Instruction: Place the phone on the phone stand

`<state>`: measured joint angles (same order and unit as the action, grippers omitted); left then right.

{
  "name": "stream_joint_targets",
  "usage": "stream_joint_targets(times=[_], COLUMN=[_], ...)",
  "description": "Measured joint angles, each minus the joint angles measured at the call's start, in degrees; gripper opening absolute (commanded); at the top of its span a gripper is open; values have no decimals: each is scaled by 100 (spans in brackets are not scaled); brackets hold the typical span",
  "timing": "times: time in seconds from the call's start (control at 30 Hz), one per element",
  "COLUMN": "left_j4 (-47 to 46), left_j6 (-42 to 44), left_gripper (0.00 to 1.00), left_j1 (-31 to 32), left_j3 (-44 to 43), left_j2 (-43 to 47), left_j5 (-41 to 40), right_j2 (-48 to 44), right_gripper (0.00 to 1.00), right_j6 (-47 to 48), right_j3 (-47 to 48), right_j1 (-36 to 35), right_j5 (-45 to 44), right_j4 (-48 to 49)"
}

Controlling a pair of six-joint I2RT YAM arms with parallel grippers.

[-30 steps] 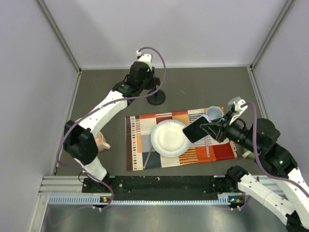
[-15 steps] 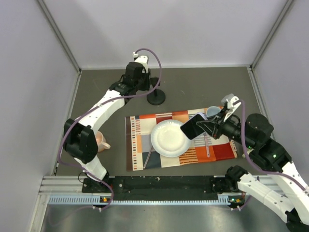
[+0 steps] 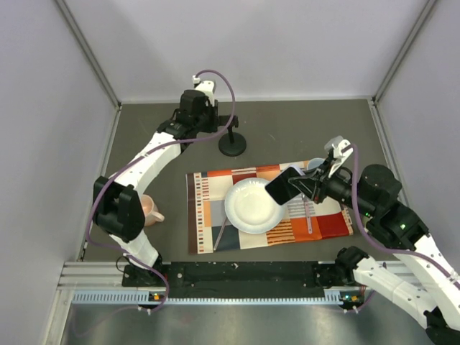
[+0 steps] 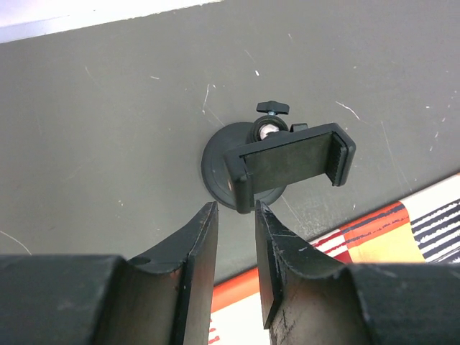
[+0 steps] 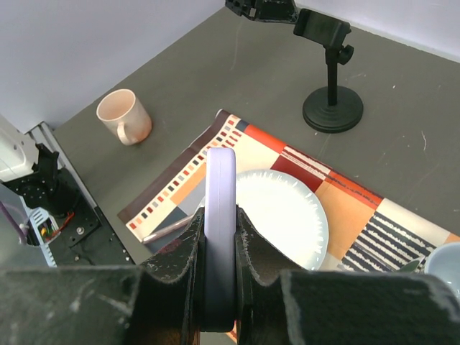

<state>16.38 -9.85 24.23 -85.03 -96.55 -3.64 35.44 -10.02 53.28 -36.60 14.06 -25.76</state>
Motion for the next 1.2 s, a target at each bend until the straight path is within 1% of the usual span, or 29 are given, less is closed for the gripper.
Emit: stream_joint_targets(times=[0.13, 0.2, 0.33, 0.63, 1.07, 1.13, 1.2], left_j4=[-50, -92, -116, -173, -247, -245, -249], left_j6=[33, 39, 44, 55, 52, 52, 52], left_gripper=[36, 36, 33, 30, 27, 27, 32], left_j1=[-17, -20, -20, -109, -170, -170, -170], left_j3=[0, 0, 0, 0, -90, -103, -111], left_j2=[-9, -26, -76, -162, -382, -393, -402], left_j5=[153, 197, 258, 472, 638, 636, 634], right_j2=[72, 94, 155, 160, 210, 229, 258], right_gripper=[0, 0, 0, 0, 0, 0, 0], right_j6=[0, -2, -2, -2, 0, 0, 0], right_j3=[0, 0, 0, 0, 0, 0, 0], right_j1=[0, 0, 0, 0, 0, 0, 0], right_j5=[28, 50, 68, 81, 83, 85, 87], right_j4=[28, 70, 87, 92, 98, 103, 125])
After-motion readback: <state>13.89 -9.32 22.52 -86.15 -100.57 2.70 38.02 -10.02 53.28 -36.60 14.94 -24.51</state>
